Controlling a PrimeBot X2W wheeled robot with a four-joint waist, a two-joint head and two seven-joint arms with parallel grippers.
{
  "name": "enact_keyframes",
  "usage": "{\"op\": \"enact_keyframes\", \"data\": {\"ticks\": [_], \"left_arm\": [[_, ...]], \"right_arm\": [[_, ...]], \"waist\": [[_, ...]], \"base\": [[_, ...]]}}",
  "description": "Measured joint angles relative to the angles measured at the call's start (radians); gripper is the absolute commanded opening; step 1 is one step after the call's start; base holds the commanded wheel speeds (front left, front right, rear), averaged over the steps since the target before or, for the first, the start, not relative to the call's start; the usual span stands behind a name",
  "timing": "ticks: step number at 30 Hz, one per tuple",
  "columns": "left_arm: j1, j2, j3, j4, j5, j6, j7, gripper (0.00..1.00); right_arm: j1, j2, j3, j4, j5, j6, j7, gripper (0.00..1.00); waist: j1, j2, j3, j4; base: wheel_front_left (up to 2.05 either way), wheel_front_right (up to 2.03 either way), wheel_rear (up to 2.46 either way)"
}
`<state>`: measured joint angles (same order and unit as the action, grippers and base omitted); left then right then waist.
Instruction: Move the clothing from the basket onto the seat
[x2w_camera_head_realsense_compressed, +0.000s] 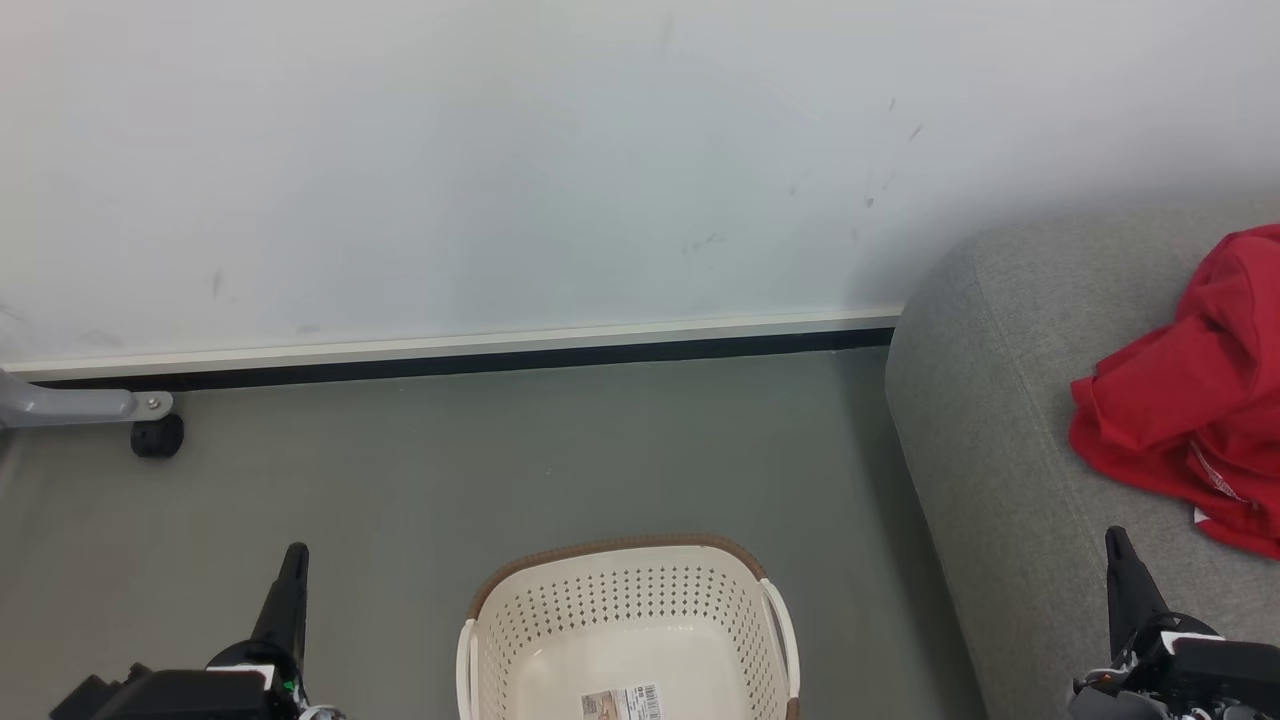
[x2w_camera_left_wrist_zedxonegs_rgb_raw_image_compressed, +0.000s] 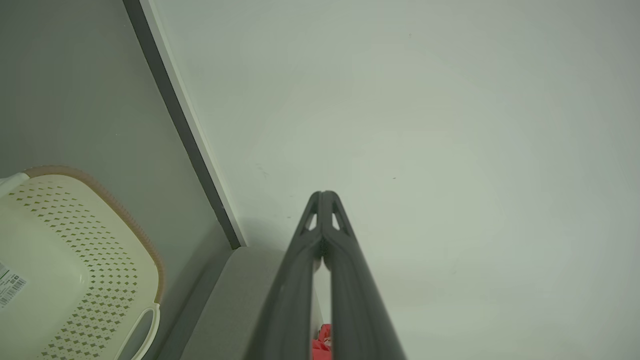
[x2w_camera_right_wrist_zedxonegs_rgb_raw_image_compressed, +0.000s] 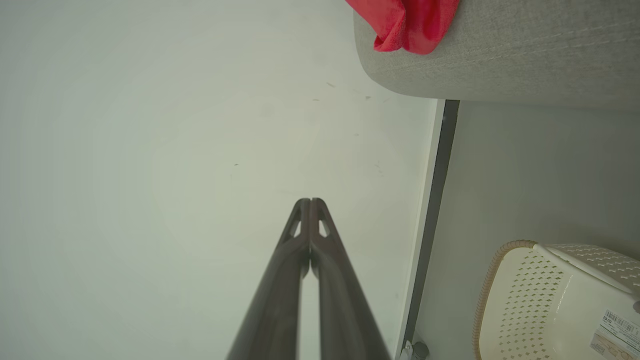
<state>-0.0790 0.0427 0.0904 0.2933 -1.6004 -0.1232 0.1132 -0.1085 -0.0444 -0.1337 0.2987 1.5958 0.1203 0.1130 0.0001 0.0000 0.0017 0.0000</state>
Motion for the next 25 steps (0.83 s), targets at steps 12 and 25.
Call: {"op": "enact_keyframes", "data": {"ticks": [12, 25], "left_arm": [[0.000, 0.000, 0.000, 0.000, 0.000, 0.000, 0.000, 0.00], [0.000, 0.000, 0.000, 0.001, 0.000, 0.000, 0.000, 0.00]], "right_arm": [[0.000, 0.000, 0.000, 0.000, 0.000, 0.000, 0.000, 0.00], [0.000, 0.000, 0.000, 0.000, 0.000, 0.000, 0.000, 0.00]], "waist": [[0.0000, 0.0000, 0.000, 0.000], [0.0000, 0.0000, 0.000, 0.000]], "base": [[0.00, 0.00, 0.00], [0.00, 0.00, 0.00]]}}
